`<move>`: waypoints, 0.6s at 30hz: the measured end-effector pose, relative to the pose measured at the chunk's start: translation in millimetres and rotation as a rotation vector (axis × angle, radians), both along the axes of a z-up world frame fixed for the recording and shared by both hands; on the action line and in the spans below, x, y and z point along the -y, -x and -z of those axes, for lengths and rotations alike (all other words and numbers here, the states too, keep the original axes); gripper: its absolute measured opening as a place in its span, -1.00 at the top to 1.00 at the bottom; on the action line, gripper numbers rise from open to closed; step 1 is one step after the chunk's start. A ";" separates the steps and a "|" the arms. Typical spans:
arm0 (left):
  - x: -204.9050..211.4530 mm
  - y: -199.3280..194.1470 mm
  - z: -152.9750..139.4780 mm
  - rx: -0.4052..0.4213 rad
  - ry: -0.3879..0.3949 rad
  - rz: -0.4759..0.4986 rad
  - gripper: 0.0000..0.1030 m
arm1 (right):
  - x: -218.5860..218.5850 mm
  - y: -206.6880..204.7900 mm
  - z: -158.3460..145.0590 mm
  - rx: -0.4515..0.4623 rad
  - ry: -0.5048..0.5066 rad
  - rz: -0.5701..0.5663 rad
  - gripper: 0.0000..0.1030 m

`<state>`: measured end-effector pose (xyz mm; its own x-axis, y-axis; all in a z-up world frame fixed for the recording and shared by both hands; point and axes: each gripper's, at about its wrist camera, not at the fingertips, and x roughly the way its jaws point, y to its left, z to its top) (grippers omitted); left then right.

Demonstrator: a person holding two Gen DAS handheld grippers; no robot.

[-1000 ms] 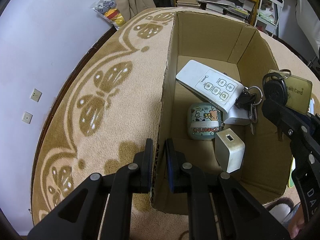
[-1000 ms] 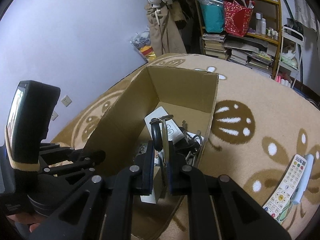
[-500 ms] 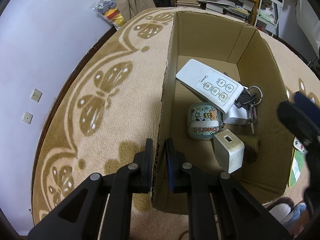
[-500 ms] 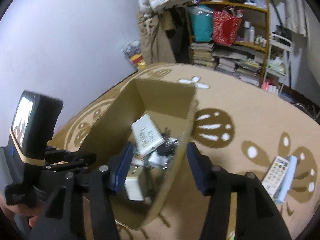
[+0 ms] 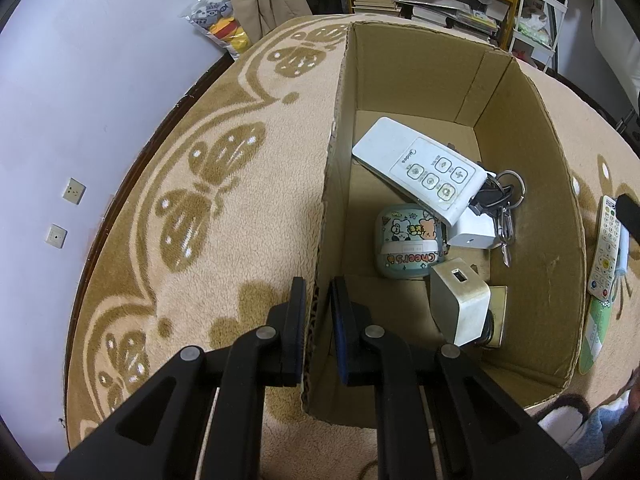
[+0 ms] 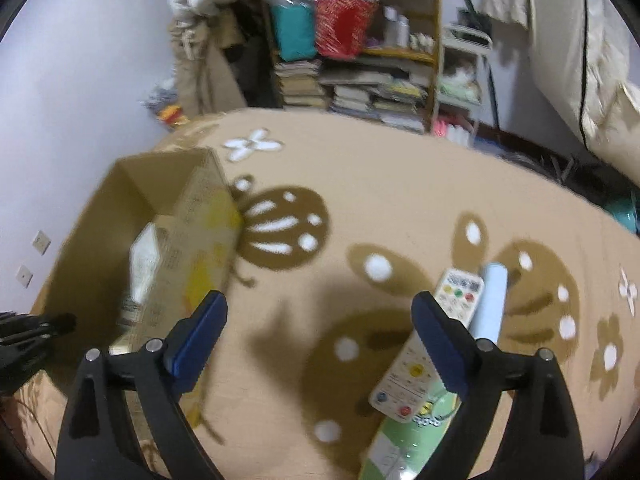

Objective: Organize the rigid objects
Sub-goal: 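Reach the right tool to the white TV remote and grasp it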

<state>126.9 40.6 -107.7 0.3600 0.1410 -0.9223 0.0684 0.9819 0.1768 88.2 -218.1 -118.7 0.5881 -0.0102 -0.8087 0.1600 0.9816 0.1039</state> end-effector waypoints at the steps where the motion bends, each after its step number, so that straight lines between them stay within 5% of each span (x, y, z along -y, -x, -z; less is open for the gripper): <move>1: 0.2 0.0 0.1 0.000 0.000 0.000 0.75 | 4.2 -0.8 5.2 -0.014 -0.002 0.018 -0.90; 18: 0.8 0.9 -0.4 0.001 -0.010 0.003 0.75 | 43.1 -0.1 53.7 -0.197 -0.036 0.218 -0.90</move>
<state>126.0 39.8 -107.3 0.3613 0.1494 -0.9204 0.0711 0.9798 0.1870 88.3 -261.2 -172.5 0.4072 -0.0879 -0.9091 0.3871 0.9182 0.0846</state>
